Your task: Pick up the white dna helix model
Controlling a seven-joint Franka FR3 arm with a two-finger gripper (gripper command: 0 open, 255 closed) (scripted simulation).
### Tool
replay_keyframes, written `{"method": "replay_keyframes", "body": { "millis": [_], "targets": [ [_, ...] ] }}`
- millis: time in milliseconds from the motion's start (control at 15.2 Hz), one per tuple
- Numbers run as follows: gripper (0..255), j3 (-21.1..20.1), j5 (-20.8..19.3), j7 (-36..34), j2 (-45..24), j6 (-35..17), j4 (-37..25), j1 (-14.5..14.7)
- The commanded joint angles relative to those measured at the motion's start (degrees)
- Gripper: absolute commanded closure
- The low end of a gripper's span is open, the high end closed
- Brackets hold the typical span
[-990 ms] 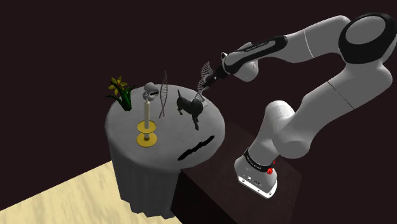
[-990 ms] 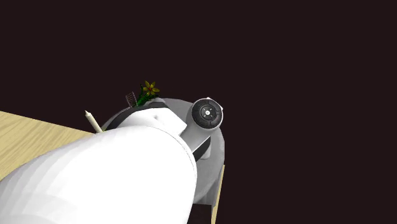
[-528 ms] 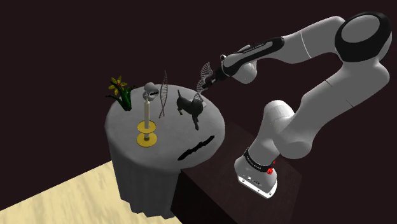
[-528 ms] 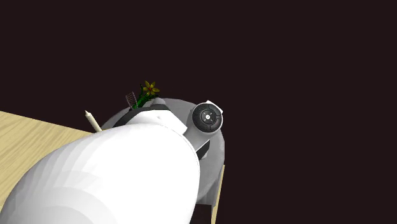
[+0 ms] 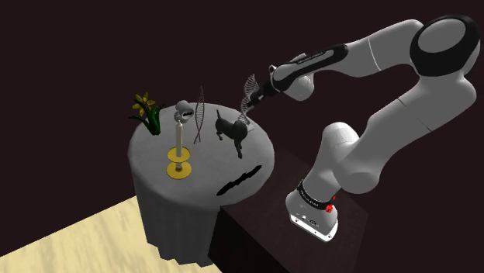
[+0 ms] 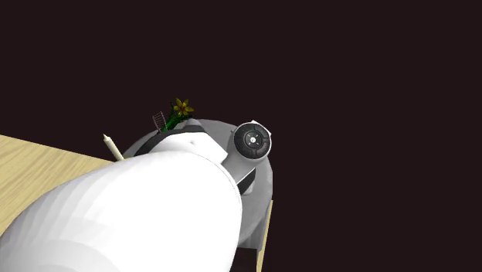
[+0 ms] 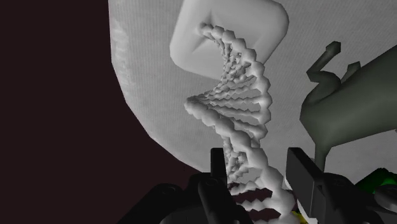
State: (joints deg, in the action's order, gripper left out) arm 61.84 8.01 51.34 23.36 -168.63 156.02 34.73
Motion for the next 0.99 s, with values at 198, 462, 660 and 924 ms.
{"method": "replay_keyframes", "body": {
  "millis": [198,462,660,924],
  "targets": [
    [255,-7.2,-2.9,-3.7,1.9,4.2,-0.8,-7.2],
    [255,-11.6,-5.1,-6.3,3.7,7.8,-1.9,-11.4],
    [255,-14.3,-6.4,-8.1,5.1,10.5,-2.8,-13.8],
    [255,-15.9,-7.2,-9.2,6.1,12.4,-3.5,-15.2]
  ]
}}
